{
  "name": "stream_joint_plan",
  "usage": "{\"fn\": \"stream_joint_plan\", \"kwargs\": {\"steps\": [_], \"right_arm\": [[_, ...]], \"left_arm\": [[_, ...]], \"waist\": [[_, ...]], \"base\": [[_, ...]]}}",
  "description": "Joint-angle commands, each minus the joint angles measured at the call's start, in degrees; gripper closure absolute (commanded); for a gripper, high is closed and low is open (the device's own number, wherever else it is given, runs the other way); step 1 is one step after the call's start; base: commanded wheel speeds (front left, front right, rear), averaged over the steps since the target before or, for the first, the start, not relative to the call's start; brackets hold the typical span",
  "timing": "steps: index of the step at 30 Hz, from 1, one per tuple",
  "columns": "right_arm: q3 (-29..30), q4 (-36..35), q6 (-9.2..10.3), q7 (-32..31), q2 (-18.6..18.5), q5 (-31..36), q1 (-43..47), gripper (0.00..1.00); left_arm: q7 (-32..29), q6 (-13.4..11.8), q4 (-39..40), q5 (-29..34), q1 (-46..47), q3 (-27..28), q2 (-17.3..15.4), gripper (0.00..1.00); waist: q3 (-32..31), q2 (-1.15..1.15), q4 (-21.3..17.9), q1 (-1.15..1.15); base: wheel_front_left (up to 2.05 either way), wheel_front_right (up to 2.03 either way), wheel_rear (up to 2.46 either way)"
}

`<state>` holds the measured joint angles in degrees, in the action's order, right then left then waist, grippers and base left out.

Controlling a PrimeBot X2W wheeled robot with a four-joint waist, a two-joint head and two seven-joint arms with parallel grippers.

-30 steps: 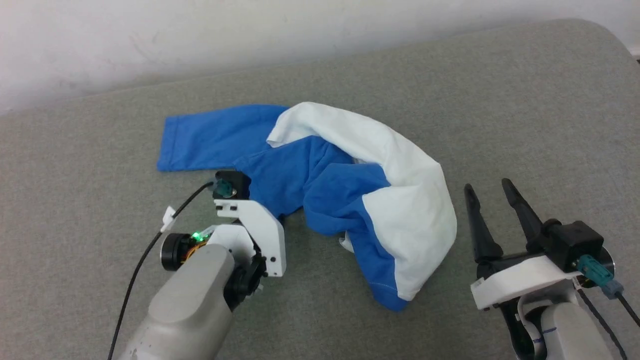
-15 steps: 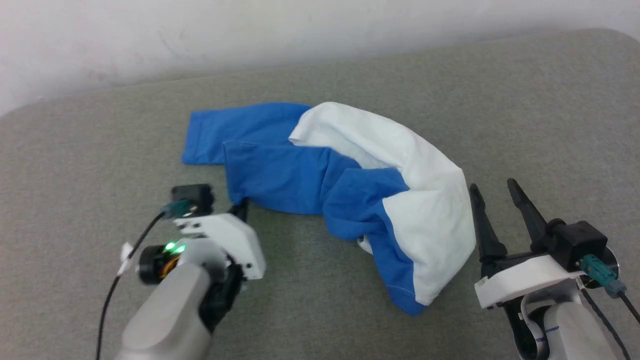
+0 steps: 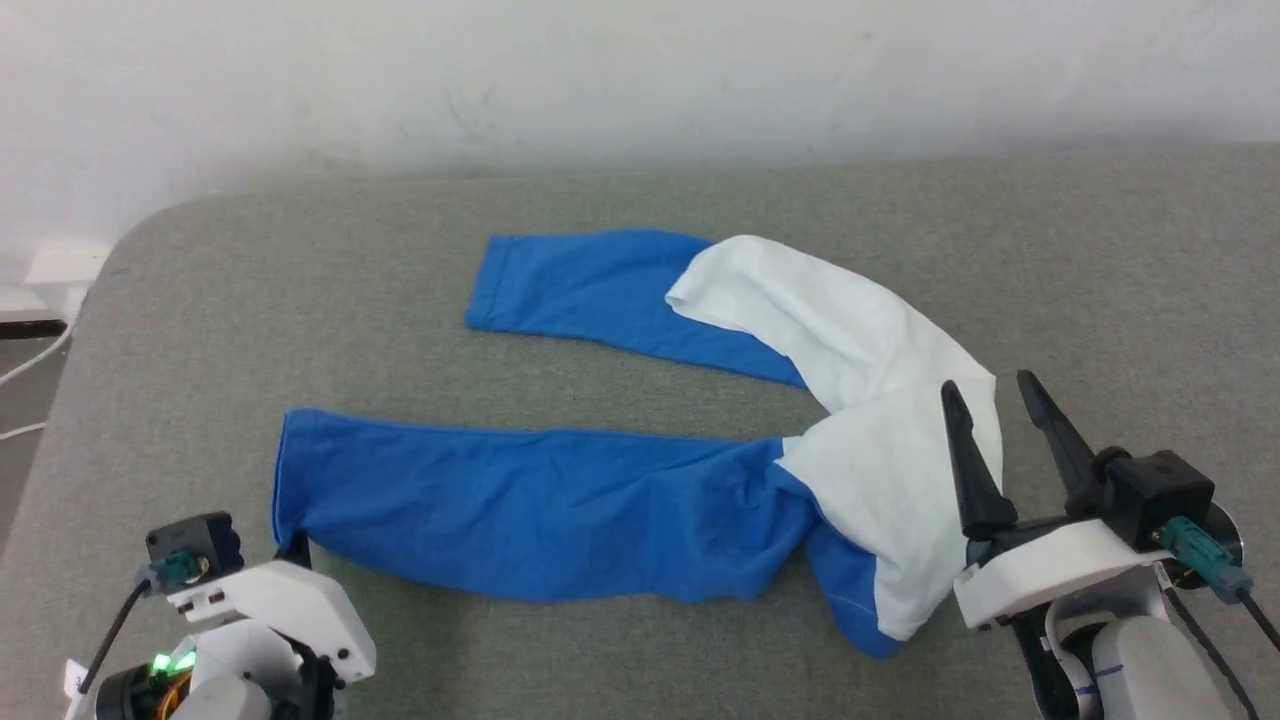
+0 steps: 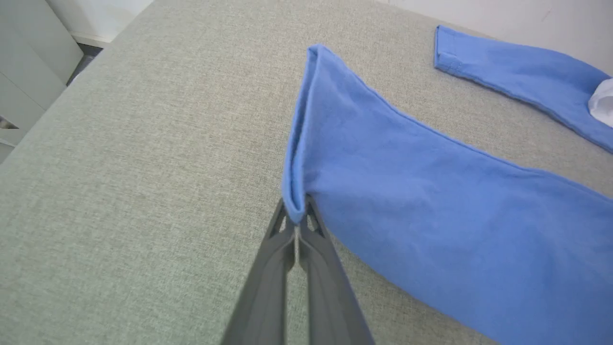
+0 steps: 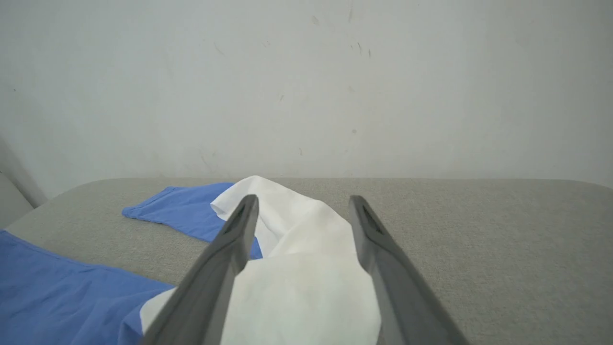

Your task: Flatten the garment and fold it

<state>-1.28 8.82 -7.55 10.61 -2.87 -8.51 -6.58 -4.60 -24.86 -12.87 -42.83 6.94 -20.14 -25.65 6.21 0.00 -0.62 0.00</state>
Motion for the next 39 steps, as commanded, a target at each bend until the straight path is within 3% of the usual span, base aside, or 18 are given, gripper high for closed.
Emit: {"fn": "stream_joint_plan", "kwargs": {"steps": [1,2,5,10,15,19,25,32,34,35,39], "right_arm": [[-0.02,-0.32,0.06,-0.18,0.00,0.44,0.46,0.00],[-0.05,-0.39,0.06,-0.23,0.00,0.43,0.49,0.00],[-0.06,-0.52,0.06,-0.35,0.00,0.45,0.59,0.00],[0.30,-0.81,0.06,-0.58,0.00,0.83,0.75,0.00],[0.55,-1.31,0.06,-0.91,0.00,0.91,0.73,0.00],[0.33,-1.51,0.06,-0.87,0.00,0.67,0.31,0.00],[-0.07,-1.43,0.06,-0.46,0.00,0.05,-0.10,0.00],[-0.08,-0.60,0.06,0.42,0.00,-0.55,-0.68,0.00],[-0.09,-0.35,0.06,0.66,0.00,-0.66,-0.81,0.00],[-0.06,-0.24,0.06,0.75,0.00,-0.70,-0.85,0.00],[0.58,0.01,0.06,1.03,0.00,-0.73,-0.82,0.00]], "left_arm": [[-0.05,-0.32,0.76,0.00,-0.31,0.01,-0.19,0.06],[0.07,-0.18,1.60,0.22,-0.52,-0.35,-0.19,0.00],[2.93,1.72,4.84,0.59,0.15,-1.11,1.20,0.00],[7.15,7.67,8.61,4.15,3.89,-7.04,3.84,0.00],[3.90,13.70,7.73,7.16,9.58,-16.14,7.73,0.00],[-0.58,17.06,4.02,8.77,14.01,-21.68,10.43,0.00],[-7.20,19.61,-2.23,9.99,18.97,-26.23,12.46,0.00],[-10.41,20.17,-5.09,10.24,22.29,-27.43,13.48,0.00],[-10.68,20.34,-5.32,10.30,22.78,-27.64,13.53,0.74],[-10.55,20.36,-5.31,10.29,22.93,-27.60,13.53,1.00],[-7.24,18.85,-4.48,9.53,22.51,-25.18,13.40,1.00]], "waist": [[-0.60,0.00,0.64,0.00],[-0.64,0.00,0.71,0.00],[-0.83,0.00,0.80,0.00],[-0.93,0.00,0.20,0.00],[-0.45,0.00,-1.17,0.00],[0.44,0.00,-2.94,0.00],[2.10,0.00,-5.88,0.00],[3.59,0.00,-8.29,0.00],[3.72,0.00,-8.53,0.00],[3.77,0.00,-8.58,0.00],[3.70,0.00,-7.84,0.00]], "base": [[0.00,0.00,0.00],[0.00,0.00,0.00],[0.00,0.00,0.00],[0.00,0.00,0.00],[0.00,0.00,0.00],[0.00,0.00,0.00],[0.00,0.00,0.00],[0.00,0.00,0.00],[0.00,0.00,0.00],[0.00,0.00,0.00],[0.00,0.00,0.00]]}}
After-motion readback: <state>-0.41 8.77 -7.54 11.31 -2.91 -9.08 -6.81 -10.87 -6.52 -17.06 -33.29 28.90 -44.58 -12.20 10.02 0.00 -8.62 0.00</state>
